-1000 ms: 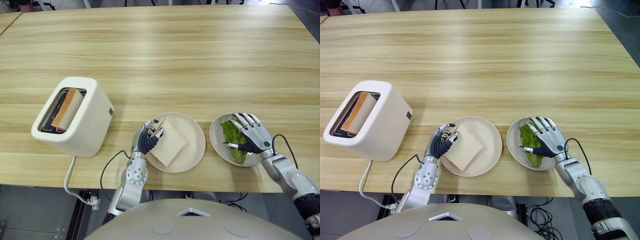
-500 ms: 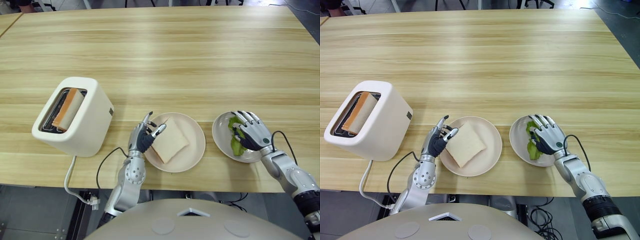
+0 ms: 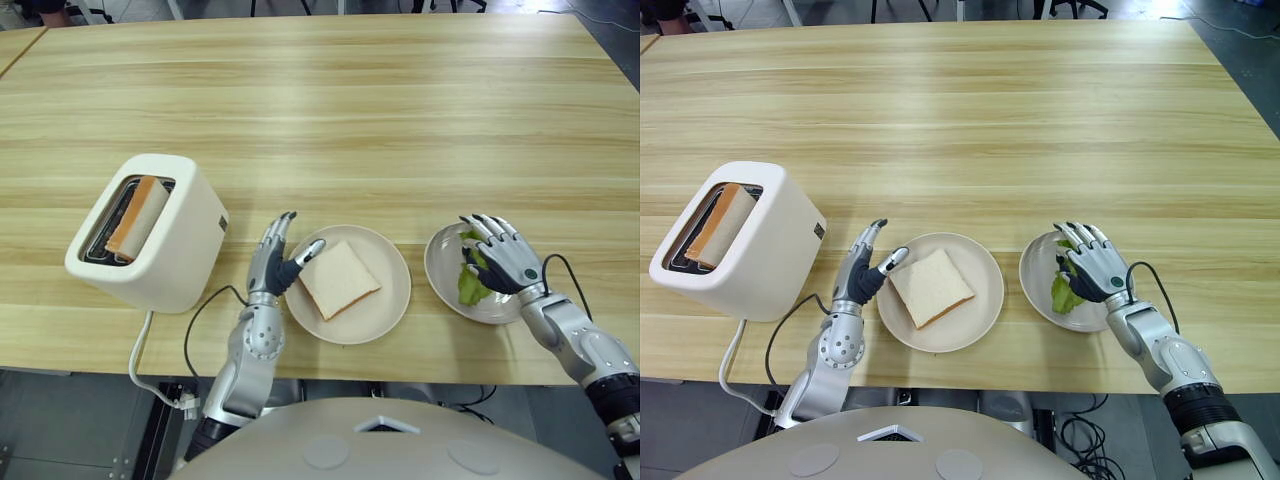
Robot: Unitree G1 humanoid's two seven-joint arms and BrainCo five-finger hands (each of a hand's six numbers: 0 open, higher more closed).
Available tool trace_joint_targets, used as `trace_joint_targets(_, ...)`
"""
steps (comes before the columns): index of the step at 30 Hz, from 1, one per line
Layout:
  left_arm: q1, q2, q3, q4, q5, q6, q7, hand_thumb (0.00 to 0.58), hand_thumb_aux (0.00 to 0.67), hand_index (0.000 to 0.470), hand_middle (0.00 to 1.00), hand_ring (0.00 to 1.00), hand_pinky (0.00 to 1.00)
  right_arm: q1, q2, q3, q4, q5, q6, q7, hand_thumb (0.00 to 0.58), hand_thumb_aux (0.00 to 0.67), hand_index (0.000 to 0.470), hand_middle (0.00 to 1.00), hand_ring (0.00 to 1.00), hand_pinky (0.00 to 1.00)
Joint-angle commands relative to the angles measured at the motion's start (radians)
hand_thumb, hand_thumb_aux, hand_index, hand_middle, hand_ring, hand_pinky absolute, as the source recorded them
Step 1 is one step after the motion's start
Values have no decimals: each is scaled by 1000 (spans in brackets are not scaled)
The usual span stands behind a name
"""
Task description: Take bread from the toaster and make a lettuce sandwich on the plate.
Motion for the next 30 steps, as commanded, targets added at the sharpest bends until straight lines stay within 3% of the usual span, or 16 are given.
trace_joint_targets(1,-17,11,22,0,7,4,4,0,0,0,0,0,0,-27,19,-55,-24,112,-60,-20,580,670,460,294,294,294)
trace_joint_targets(2,-22,14,26,1,6,1,5,0,0,0,0,0,0,-31,21,-67,-35,133,-77,-28,580,670,460,294,294,294)
trace_joint_targets(3,-28,17,31,1,4,-1,6,0,0,0,0,0,0,-34,23,-80,-45,156,-96,-34,580,670,460,361,361,361)
trace_joint_targets(14,-66,29,66,15,-10,-25,16,0,0,0,0,0,0,-79,103,-123,-102,292,-251,-4,580,670,460,361,361,361)
trace_joint_targets(16,-68,28,60,23,-8,-31,19,0,0,0,0,0,0,-95,126,-111,-106,312,-282,18,580,670,460,710,710,710)
trace_joint_targets(17,-70,27,58,28,-7,-34,20,0,0,0,0,0,0,-104,137,-105,-110,325,-299,31,580,670,460,1000,1000,1000)
trace_joint_targets(30,-104,36,72,62,-4,-60,38,0,0,0,0,0,0,-231,280,-17,-77,313,-401,137,580,670,460,1000,1000,1000)
